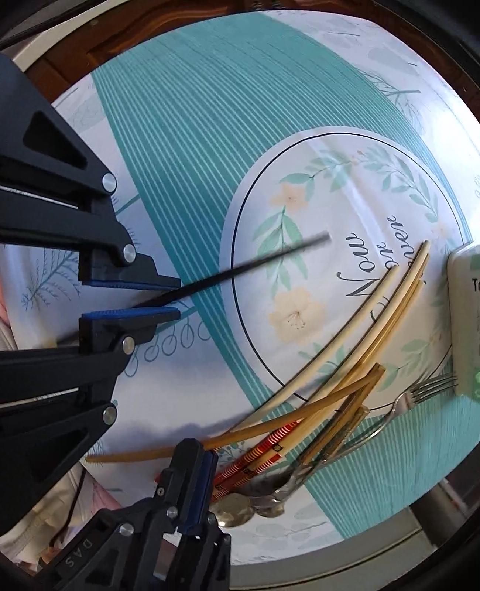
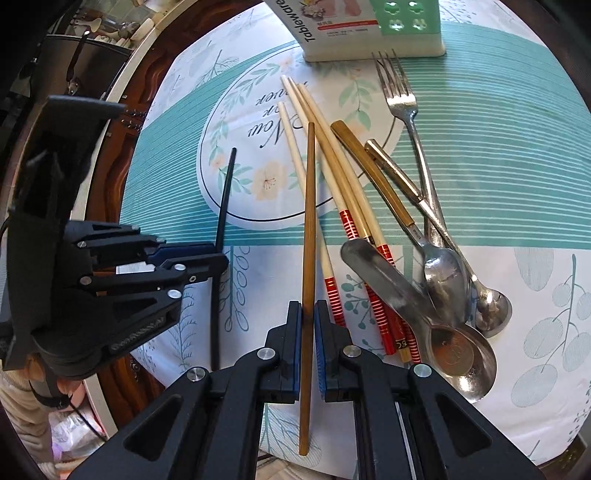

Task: Organize utensils
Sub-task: 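Grasp a brown wooden chopstick with the right tool while the left tool grasps a black chopstick, then lift both chopsticks, lower them into the green holder and open both tools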

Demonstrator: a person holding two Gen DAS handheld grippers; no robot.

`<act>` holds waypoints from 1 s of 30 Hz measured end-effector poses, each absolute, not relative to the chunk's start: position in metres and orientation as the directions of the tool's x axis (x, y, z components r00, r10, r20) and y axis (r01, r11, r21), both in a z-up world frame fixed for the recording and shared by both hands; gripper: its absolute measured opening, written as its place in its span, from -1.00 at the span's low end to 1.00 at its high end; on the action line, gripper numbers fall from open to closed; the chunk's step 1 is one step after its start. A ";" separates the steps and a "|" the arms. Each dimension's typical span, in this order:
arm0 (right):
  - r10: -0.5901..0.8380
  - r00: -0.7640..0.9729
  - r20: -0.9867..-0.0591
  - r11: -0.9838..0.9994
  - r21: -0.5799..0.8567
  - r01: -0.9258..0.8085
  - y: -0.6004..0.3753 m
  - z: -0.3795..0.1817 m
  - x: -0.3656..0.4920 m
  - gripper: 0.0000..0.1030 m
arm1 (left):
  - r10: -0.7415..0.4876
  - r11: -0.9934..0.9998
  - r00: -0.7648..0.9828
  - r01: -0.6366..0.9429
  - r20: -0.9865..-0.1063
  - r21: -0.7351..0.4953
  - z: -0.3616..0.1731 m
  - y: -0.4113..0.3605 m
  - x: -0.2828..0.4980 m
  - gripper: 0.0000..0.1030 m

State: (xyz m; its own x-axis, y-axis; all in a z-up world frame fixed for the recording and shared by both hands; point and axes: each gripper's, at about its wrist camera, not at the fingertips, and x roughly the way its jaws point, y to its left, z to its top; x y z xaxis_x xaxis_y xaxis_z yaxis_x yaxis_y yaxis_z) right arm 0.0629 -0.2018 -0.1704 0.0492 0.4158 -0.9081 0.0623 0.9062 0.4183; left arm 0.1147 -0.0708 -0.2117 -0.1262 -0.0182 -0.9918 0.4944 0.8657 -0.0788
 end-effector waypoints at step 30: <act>0.386 0.705 -0.595 0.907 0.382 -0.175 -0.226 0.000 0.071 -0.88 | -0.347 0.901 0.652 0.431 -0.674 -0.047 -0.006 -0.043 0.108 -0.95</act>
State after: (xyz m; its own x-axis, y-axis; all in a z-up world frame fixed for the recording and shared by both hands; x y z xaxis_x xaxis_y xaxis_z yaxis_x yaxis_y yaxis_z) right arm 0.0705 -0.2259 0.0002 0.7046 0.3863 -0.5953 -0.1749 0.9075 0.3819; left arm 0.1085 -0.0427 -0.0055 0.6522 -0.3472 -0.6739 0.4307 0.9012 -0.0474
